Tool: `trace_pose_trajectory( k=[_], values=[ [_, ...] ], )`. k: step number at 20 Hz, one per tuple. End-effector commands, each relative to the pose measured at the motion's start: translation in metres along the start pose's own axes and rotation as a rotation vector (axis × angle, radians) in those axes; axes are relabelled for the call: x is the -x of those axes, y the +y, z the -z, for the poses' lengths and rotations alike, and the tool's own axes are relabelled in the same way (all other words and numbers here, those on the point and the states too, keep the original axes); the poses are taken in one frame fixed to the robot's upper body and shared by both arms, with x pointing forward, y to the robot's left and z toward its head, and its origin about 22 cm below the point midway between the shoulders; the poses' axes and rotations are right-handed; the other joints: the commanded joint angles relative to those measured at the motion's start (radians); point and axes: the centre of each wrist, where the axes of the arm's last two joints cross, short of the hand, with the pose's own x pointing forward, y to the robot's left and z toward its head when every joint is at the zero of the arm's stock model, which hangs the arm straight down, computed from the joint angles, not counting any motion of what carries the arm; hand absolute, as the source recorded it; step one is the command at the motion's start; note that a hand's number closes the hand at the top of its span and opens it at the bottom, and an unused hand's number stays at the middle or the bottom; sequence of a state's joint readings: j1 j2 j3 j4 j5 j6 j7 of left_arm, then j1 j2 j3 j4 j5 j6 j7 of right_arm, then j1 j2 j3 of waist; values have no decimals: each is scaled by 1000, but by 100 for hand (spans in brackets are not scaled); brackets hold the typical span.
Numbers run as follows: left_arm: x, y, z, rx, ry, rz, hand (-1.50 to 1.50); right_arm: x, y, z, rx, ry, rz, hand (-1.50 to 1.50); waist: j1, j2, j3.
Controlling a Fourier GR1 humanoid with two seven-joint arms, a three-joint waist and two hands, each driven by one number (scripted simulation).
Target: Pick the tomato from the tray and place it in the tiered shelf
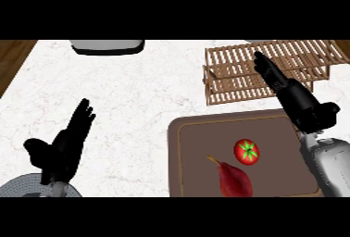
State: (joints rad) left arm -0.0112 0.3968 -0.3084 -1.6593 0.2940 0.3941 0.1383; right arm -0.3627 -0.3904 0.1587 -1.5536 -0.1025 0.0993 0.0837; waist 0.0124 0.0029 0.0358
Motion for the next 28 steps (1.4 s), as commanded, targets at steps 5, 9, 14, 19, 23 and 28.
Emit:
trace_pose_trajectory(
  k=[5,9,14,19,23,28],
  values=[
    [-20,-2,29,105,-183,151,0,12,-34,27,-131,11,228,-150,1,5,-35],
    [-11,-1,22,91,-143,143,0,12,-83,-14,67,137,-184,150,-55,5,-54],
    [-7,-22,29,119,-169,157,0,96,-27,-45,417,120,10,-150,-30,10,-33],
    [-3,-26,43,140,-167,151,0,130,-38,-61,428,-45,241,-150,-13,1,-35],
    [1,-19,42,162,-158,145,0,114,-75,-66,135,-1,192,-150,-9,-1,-36],
    [14,-30,47,145,-146,169,0,64,-87,-48,-39,34,-23,-150,-21,-5,-37]
  ],
)
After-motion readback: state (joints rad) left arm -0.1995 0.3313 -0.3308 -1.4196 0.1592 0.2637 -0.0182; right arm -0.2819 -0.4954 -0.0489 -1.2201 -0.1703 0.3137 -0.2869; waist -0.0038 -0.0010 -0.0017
